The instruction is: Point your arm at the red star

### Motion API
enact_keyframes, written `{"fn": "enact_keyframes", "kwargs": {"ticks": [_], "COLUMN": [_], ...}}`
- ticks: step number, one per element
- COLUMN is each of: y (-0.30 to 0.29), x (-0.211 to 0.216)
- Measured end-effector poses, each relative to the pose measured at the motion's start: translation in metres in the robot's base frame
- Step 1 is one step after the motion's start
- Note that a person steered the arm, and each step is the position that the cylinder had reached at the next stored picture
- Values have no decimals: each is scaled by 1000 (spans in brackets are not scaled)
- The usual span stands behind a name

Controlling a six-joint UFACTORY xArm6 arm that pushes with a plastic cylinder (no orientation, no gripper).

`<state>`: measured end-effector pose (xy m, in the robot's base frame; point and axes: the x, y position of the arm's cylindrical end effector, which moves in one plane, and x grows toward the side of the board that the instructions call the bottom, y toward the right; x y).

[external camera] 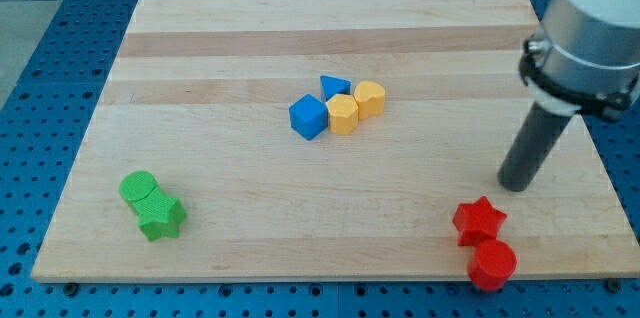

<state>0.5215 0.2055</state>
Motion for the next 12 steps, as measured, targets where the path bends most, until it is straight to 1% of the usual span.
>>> {"fn": "enact_keyframes", "kwargs": {"ticks": [1, 2, 3, 4, 6, 7, 9, 10, 12], "y": [21, 21, 4, -1, 62, 66, 67, 66, 61], "x": [-6, -6, -6, -6, 2, 18, 81, 97, 95]}}
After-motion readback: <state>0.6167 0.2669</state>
